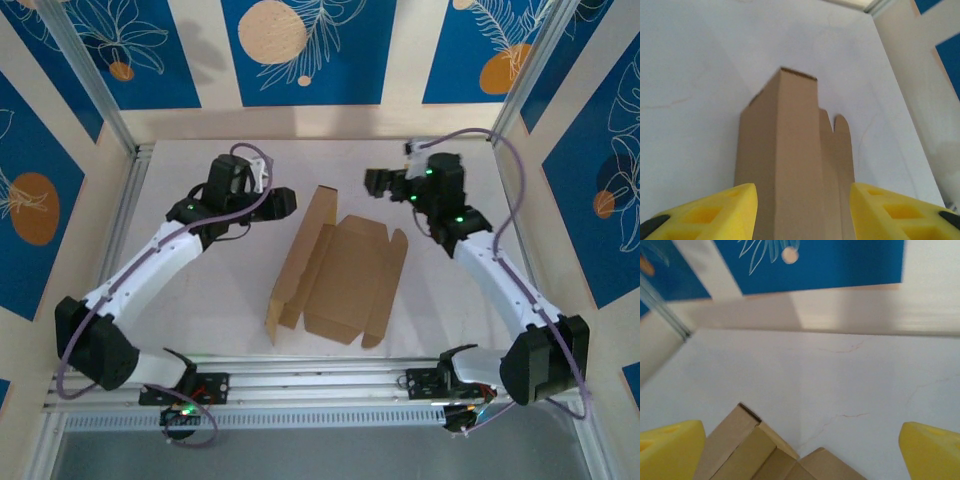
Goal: Fold the paper box
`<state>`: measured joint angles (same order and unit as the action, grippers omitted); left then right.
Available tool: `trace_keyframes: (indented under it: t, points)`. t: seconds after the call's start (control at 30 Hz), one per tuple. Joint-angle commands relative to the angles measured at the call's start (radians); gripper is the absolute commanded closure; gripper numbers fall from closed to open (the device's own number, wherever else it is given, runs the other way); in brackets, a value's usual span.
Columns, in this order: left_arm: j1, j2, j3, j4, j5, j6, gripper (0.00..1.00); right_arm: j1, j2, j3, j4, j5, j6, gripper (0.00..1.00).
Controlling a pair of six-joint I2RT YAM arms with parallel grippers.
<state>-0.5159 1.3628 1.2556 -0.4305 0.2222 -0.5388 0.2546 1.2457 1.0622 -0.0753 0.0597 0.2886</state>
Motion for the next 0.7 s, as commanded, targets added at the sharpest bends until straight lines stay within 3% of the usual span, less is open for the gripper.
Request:
trace_keyframes:
  t: [0.0,0.07,0.2,0.3,0.5,0.67]
  points:
    - [-0.028,-0.126,-0.081,-0.123,-0.071,0.037,0.48,0.064,0.014,0.038,-0.13,-0.226,0.068,0.06]
    - [-0.039,-0.199,-0.125,-0.164,-0.082,0.033,0.48,0.143,0.006,0.015,-0.126,-0.165,0.066,0.06]
    - [-0.047,-0.346,-0.179,-0.27,-0.11,0.026,0.48,0.179,0.043,0.052,-0.256,-0.247,0.273,0.01]
    - [-0.047,-0.444,-0.208,-0.325,-0.115,0.012,0.48,0.173,0.076,0.025,-0.274,-0.423,0.356,0.01]
    - [-0.048,-0.562,-0.262,-0.344,-0.1,-0.028,0.48,0.218,0.07,-0.147,0.012,-0.557,0.555,0.0]
    - [-0.047,-0.61,-0.295,-0.31,-0.073,-0.071,0.48,0.268,0.151,-0.187,0.158,-0.573,0.66,0.16]
